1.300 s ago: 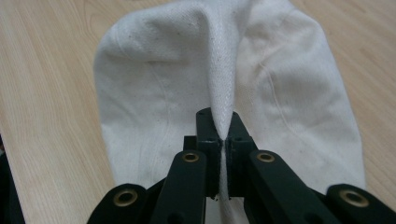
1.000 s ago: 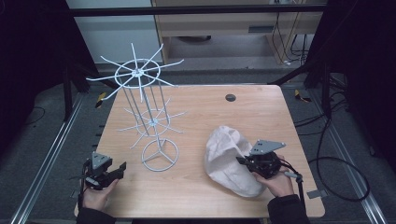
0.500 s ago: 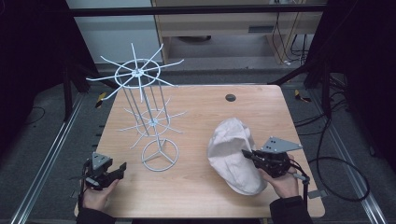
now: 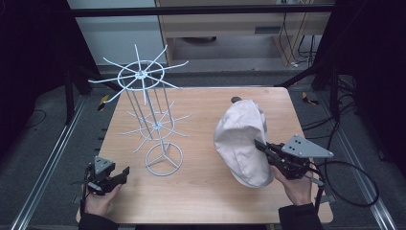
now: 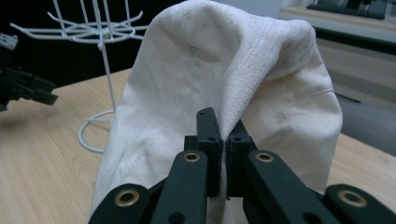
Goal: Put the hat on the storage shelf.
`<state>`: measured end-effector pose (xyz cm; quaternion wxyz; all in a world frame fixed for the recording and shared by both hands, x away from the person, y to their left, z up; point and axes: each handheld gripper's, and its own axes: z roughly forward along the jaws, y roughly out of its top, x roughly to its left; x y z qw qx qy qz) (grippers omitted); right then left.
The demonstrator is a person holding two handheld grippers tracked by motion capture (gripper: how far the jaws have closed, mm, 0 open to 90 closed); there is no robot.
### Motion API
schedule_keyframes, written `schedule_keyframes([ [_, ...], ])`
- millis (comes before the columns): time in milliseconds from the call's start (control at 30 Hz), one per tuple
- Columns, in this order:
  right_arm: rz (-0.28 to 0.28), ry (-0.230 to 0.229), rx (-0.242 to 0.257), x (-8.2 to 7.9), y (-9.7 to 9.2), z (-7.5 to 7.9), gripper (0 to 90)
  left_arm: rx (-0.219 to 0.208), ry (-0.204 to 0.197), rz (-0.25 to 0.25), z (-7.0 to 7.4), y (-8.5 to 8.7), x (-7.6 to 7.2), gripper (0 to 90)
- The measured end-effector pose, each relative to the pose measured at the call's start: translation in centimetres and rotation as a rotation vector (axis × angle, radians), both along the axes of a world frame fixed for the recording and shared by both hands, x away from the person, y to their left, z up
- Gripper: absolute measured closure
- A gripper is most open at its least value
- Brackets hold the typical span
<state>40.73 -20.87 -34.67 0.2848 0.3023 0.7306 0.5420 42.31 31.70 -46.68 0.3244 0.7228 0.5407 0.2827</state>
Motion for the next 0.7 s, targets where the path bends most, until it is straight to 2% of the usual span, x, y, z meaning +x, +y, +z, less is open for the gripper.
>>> schedule_keyframes([
  [167, 0.012, -0.037, 0.026, -0.3, 0.3, 1.2, 88.7, -0.001, -0.001, 0.001, 0.0, 0.0, 0.0, 41.5],
  [200, 0.016, -0.060, 0.033, -0.4, 0.5, 1.8, 88.7, -0.001, -0.001, 0.001, 0.0, 0.0, 0.0, 41.5],
  [267, 0.017, -0.067, 0.036, -0.5, 0.6, 2.0, 88.7, 0.000, 0.000, 0.001, 0.0, 0.0, 0.0, 41.5],
  [367, 0.026, -0.113, 0.059, -0.7, 1.1, 3.3, 88.7, 0.000, 0.001, 0.001, 0.0, 0.0, 0.0, 41.5],
  [700, 0.039, -0.192, 0.104, -0.9, 2.3, 5.6, 88.8, -0.004, 0.000, 0.002, 0.0, 0.0, 0.0, 41.5],
])
